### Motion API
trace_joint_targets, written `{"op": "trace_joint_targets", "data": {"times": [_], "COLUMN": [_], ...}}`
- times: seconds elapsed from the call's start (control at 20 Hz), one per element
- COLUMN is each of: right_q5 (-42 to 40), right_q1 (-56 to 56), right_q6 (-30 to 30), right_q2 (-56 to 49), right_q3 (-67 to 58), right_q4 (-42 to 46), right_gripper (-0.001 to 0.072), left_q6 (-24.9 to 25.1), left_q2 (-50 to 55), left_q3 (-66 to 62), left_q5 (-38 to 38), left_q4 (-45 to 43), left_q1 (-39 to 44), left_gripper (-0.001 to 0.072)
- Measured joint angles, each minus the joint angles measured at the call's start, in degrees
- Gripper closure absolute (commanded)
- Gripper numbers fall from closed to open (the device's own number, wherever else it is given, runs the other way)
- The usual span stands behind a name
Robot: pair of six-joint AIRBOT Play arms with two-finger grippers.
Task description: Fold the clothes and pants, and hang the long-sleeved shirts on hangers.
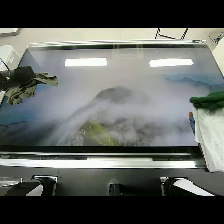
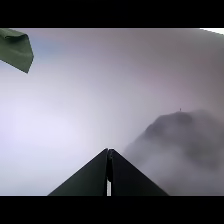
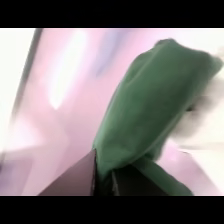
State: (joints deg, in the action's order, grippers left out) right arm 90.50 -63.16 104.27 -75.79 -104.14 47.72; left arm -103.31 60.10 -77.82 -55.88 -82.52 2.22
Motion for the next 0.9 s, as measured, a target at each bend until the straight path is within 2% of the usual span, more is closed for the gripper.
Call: {"op": "trace_joint_targets", "data": {"times": [0.3,0.55,0.6,0.65,0.7,0.9], "right_q5": [10.5,10.8,9.7,8.6,7.4,0.9], "right_q1": [-2.6,-3.0,-3.0,-3.0,-3.0,-3.0], "right_q6": [0.1,-1.8,-1.9,-2.2,-2.3,-5.7], "right_q2": [0.9,4.4,5.1,5.6,6.0,6.7], "right_q3": [4.2,19.1,23.1,26.5,29.8,34.2], "right_q4": [18.5,31.5,34.2,36.4,38.5,40.3], "right_gripper": [0.0670,0.0667,0.0602,0.0340,0.0009,0.0012], "left_q6": [0.0,0.0,0.0,0.0,0.0,0.4], "left_q2": [0.0,0.0,0.0,0.0,0.0,0.0], "left_q3": [0.0,0.0,0.0,0.0,0.0,-0.2], "left_q5": [0.0,0.0,-0.1,-0.1,-0.1,0.4], "left_q4": [0.0,0.0,0.0,0.0,0.0,0.3], "left_q1": [0.0,0.0,0.0,0.0,0.0,0.0], "left_gripper": [0.0688,0.0688,0.0688,0.0688,0.0688,0.0689]}}
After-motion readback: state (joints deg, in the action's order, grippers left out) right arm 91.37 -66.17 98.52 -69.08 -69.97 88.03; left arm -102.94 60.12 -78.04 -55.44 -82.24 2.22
